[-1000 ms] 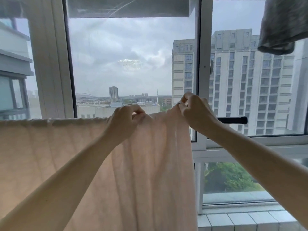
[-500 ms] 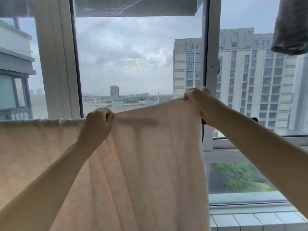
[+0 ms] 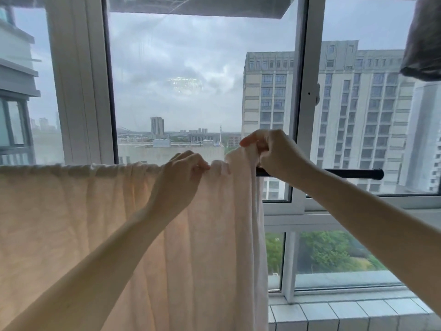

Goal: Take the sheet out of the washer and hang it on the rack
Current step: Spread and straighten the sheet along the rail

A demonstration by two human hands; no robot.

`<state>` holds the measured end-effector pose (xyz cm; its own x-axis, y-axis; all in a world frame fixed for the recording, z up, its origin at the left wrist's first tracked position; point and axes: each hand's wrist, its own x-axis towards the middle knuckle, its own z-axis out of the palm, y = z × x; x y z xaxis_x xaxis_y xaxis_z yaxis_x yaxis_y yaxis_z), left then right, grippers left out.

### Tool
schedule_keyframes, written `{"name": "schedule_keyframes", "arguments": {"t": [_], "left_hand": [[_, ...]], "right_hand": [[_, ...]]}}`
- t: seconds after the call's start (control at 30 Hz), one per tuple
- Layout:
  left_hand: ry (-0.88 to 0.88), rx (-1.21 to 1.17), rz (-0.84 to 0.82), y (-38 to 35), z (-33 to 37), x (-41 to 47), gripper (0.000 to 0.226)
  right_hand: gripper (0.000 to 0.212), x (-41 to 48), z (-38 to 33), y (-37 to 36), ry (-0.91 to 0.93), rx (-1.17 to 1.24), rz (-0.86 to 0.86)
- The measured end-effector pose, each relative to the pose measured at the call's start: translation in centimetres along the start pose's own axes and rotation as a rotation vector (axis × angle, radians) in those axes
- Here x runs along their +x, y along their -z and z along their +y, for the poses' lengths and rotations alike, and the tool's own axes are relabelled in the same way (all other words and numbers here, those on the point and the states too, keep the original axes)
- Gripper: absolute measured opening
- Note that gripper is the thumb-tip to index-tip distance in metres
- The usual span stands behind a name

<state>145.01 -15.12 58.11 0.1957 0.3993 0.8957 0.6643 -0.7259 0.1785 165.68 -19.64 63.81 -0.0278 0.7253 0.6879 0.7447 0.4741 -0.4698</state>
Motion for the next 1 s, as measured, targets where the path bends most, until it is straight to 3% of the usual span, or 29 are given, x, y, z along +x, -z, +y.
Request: {"name": "schedule_keyframes", "arguments": {"t": [0.17,0.37,0.43,0.5,0.57,0.7,0.83,1.0], "left_hand": [[0.090,0.105,0.068,1.6,-3.1,-0.2,0.016],[0.264,0.250,0.019,2.6,-3.1,0.2,0.028],[0.194,0.232,0.011,2.0,-0.8,-0.1,0.025],[0.011,0.140,0.032,0.8,2.5,-0.8,0.022],[-0.068,0.044,0.010,-0.7,5.7,-1.6,0.017],[0.079,-0.059,-0.031,-3.5,8.7,-1.8,0.019],[0.222,-0.099,-0.014,-4.2,9.3,-1.1,0.014],[0.647,-0.631,-0.106,-3.5,10.2,0.6,0.012]], "right_hand": [[0.023,-0.8,1.3,0.5,0.193,-0.255,0.115],[0.002,-0.6,2.1,1.7,0.234,-0.250,-0.033],[0.010,-0.3,2.4,1.8,0.247,-0.322,-0.084],[0.018,0.1,2.6,1.6,0.247,-0.389,-0.114],[0.018,0.6,2.4,1.7,0.243,-0.336,-0.147],[0.009,1.3,2.0,2.5,0.219,-0.119,-0.219],[0.009,2.2,2.9,3.9,0.153,-0.067,-0.284],[0.025,2.7,4.1,5.3,-0.123,0.103,-0.433]]}}
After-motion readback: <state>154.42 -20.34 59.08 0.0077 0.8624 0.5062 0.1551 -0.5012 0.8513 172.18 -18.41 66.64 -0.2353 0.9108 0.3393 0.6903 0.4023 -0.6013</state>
